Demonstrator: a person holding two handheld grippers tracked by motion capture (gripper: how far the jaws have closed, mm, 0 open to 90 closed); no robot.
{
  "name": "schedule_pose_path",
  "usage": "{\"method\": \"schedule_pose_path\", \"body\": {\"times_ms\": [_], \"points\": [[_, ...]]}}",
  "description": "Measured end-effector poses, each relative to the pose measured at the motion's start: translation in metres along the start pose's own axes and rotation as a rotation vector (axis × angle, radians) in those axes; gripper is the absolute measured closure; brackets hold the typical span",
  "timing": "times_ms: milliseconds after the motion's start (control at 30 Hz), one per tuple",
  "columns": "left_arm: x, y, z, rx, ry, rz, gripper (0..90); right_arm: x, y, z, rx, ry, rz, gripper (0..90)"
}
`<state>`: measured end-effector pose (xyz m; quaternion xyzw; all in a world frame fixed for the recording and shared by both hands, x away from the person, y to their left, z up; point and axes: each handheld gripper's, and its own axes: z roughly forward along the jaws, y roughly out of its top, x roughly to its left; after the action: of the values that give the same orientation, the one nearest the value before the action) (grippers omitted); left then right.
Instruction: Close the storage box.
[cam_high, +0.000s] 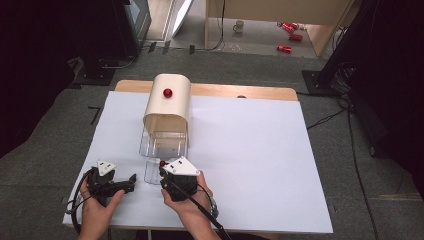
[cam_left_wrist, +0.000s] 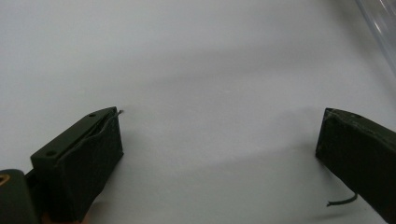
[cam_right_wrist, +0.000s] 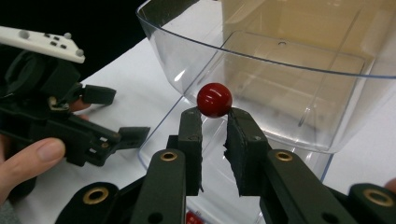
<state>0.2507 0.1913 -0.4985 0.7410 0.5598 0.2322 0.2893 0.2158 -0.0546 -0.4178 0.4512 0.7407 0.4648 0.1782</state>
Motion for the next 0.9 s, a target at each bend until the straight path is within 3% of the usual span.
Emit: {"method": "schedule_pose_path", "body": {"times_ms": [367,900], "points": [[0.0,0.0,0.0,0.0,-0.001,0.0,0.4,-0.013,0.021,0.014,-0.025,-0.026,0.004,77.9],[0.0,0.0,0.0,-0.004,0.0,-0.001,0.4,-0.034,0.044,0.036,-0.019,-0.047,0.009,75.3]]}}
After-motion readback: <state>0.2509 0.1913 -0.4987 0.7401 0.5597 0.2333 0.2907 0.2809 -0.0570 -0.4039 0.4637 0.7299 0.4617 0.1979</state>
